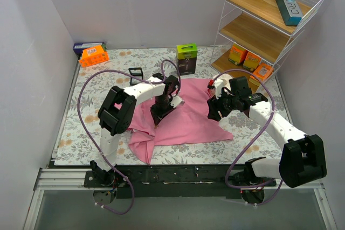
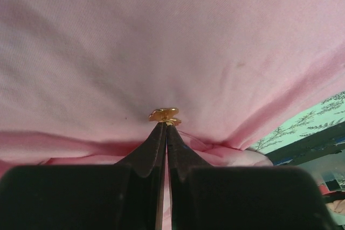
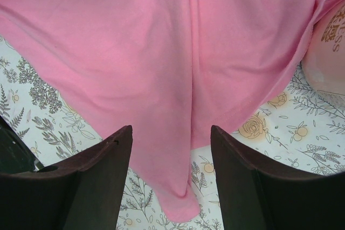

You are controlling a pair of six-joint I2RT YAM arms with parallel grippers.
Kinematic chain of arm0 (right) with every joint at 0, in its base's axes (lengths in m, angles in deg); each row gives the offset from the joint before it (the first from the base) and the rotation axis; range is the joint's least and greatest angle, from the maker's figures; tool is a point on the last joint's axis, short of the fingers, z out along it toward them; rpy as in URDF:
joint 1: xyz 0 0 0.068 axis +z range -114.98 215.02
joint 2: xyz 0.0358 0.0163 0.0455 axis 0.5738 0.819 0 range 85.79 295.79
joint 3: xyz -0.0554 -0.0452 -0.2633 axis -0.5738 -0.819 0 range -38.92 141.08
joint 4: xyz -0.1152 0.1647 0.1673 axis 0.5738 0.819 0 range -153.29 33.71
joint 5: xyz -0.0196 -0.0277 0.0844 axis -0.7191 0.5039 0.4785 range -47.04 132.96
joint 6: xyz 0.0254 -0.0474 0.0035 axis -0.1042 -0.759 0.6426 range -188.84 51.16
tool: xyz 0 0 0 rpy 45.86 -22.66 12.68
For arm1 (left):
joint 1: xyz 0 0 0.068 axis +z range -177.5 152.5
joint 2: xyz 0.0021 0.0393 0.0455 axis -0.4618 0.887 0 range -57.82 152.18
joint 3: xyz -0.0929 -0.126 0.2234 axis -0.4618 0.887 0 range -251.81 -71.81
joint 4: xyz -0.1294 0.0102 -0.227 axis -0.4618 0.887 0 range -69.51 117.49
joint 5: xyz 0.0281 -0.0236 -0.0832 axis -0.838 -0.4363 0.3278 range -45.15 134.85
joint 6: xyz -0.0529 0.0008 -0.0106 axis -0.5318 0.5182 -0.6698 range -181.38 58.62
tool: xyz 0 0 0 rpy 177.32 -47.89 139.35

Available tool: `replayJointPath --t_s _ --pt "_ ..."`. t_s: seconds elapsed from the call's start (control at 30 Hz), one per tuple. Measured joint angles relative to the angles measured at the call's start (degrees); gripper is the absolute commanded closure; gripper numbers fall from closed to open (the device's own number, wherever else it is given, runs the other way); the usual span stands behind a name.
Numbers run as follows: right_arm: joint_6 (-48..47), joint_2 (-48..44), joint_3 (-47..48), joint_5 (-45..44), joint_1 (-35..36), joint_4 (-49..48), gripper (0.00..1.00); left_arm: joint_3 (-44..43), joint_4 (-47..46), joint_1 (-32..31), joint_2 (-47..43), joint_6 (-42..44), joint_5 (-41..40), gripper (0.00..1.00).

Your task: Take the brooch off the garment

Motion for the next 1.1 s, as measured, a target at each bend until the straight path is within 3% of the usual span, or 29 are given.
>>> replayJointPath --t_s 0.4,0.7,1.1 --pt "0.0 0.2 0.2 0.0 0.0 0.1 0.32 4.8 -2.6 0.0 -1.8 -0.7 0.0 1.0" --pt "-0.1 1.1 1.3 0.0 0.0 0.4 0.32 13.5 -11.3 0.1 -8.8 -2.5 -1.3 1.0" --pt "-1.3 2.7 2.3 -0.2 0.0 2.8 0.33 11.2 -12.2 0.0 -7.2 -3.7 -3.3 1.0"
